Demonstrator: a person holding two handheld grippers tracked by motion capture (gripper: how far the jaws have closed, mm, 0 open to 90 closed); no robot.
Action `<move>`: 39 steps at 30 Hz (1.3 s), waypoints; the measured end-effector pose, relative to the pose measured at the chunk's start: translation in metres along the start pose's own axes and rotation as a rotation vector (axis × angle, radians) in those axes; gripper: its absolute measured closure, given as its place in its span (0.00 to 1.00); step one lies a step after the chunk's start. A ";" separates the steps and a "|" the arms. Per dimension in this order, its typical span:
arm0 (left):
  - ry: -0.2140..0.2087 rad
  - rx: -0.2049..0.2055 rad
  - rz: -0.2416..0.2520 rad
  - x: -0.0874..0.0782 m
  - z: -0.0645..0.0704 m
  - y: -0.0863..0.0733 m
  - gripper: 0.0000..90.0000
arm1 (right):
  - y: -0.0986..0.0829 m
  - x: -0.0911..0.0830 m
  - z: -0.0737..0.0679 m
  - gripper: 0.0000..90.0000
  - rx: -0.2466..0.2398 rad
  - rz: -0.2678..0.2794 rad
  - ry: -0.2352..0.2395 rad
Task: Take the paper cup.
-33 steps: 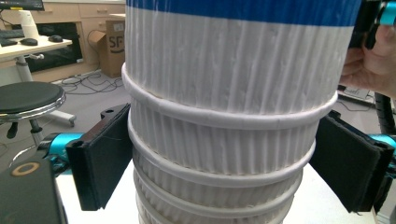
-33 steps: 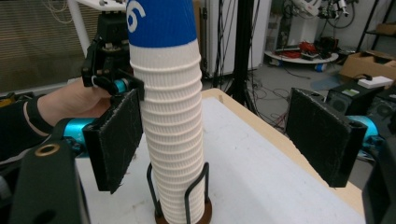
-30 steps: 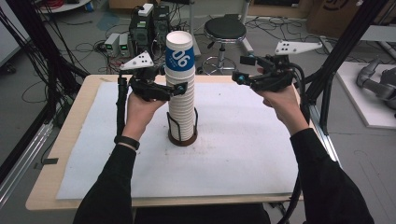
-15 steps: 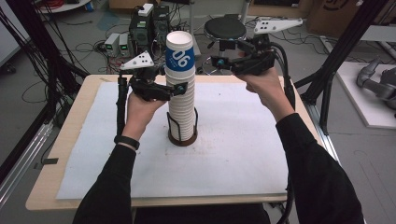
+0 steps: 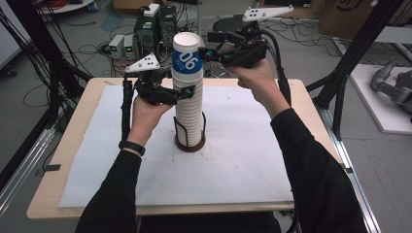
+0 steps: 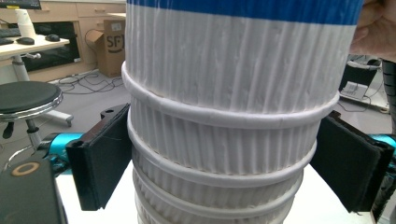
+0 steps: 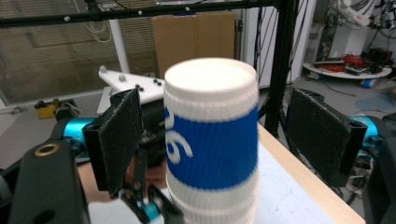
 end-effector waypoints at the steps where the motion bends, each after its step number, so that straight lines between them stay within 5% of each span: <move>1: 0.000 0.000 0.001 0.000 0.000 0.000 0.13 | 0.002 0.006 -0.001 0.22 0.012 0.000 0.000; 18: -0.004 0.006 -0.001 0.000 0.000 -0.001 0.13 | 0.007 0.038 -0.002 0.22 0.040 -0.029 -0.012; 19: -0.004 0.006 -0.001 0.000 0.000 -0.001 0.13 | 0.005 0.041 -0.002 0.29 0.038 -0.041 -0.010; 39: -0.006 0.007 -0.003 0.000 0.001 -0.001 0.13 | 0.018 0.034 -0.007 0.33 0.001 0.036 -0.025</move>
Point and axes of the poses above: each handheld gripper's, and its own axes: x roughly forward along the jaws, y roughly out of its top, z roughly to its right, the point moved 7 cm from there along x, roughly forward along the jaws, and after that the axes turned 4 degrees about z, right-handed, at the moved point
